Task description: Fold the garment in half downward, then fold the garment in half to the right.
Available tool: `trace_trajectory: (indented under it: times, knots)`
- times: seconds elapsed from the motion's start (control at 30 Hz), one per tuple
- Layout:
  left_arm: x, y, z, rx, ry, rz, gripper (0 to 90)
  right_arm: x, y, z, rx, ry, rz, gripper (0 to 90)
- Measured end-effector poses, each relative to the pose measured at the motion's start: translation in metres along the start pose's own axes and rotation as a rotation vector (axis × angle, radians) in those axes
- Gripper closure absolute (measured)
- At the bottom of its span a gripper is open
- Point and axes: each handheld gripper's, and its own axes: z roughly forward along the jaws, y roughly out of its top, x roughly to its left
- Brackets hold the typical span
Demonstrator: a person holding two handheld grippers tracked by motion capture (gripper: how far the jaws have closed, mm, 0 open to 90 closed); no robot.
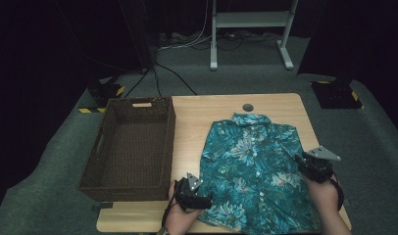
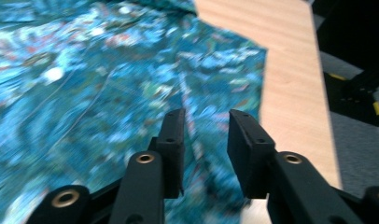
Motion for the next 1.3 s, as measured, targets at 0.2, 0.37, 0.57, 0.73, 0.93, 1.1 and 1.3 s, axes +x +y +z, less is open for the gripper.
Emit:
trace_trajectory:
  times: [0.2,0.37,0.57,0.73,0.93,1.1,1.3]
  knots:
    - [0.0,0.0,0.0,-0.001,0.001,-0.003,2.7,0.019,-0.021,-0.017,0.01,0.084,0.025,52.6]
    - [0.0,0.0,0.0,0.0,0.001,-0.001,2.7,0.036,-0.031,-0.028,0.031,0.127,0.027,42.2]
    - [0.0,0.0,0.0,0.0,0.001,0.0,2.7,0.053,-0.048,-0.038,0.048,0.149,0.023,30.5]
    - [0.0,0.0,0.0,0.0,0.001,-0.001,2.7,0.059,-0.057,-0.038,0.071,0.162,0.017,26.3]
    - [0.0,0.001,0.001,0.01,-0.005,0.005,0.0,0.064,-0.063,-0.032,0.087,0.176,0.002,23.4]
    - [-0.001,0.0,0.001,0.01,-0.019,0.023,0.0,0.064,-0.063,-0.032,0.086,0.176,0.002,23.3]
    - [-0.007,0.016,0.003,0.039,-0.011,0.039,2.3,0.065,-0.064,-0.033,0.088,0.2,-0.007,22.8]
